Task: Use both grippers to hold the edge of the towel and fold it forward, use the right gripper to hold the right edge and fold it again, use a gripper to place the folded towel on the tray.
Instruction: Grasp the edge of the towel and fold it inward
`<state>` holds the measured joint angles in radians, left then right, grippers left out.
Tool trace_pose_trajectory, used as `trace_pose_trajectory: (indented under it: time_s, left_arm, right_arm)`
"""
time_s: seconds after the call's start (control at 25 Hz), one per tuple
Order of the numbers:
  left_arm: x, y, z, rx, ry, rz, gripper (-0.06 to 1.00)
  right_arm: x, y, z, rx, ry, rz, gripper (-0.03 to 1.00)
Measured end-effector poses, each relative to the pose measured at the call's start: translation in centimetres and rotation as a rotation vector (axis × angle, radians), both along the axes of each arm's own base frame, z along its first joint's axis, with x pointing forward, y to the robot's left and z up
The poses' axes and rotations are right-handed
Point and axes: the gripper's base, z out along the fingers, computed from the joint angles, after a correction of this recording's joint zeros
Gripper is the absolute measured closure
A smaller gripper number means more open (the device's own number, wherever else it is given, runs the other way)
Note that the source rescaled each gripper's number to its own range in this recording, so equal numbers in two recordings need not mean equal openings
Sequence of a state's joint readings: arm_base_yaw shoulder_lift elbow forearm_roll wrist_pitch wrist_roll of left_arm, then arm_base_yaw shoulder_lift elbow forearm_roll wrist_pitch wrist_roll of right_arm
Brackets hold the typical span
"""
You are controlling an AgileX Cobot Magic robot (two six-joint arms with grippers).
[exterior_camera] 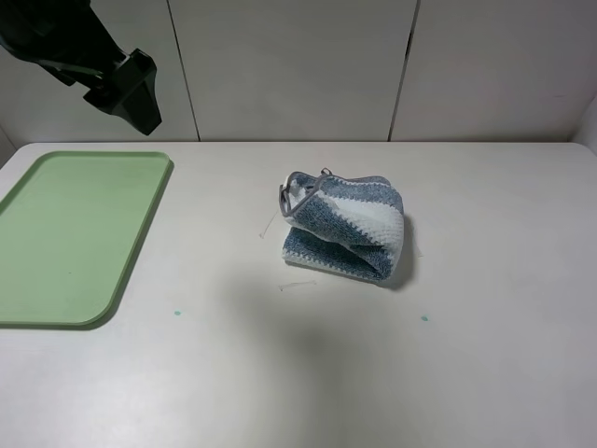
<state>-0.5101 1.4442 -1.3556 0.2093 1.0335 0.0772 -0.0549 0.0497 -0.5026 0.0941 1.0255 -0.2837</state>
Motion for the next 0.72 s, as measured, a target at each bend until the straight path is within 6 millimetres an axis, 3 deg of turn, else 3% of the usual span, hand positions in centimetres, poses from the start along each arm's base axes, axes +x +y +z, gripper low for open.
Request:
trace_pose_trajectory:
  time_s: [0.72]
  left_arm:
    - [0.0,0.0,0.0,0.0,0.0,0.0,-0.05]
  right_arm:
    - [-0.21,0.57,0.06,0.061,-0.015,0.038,-0.03]
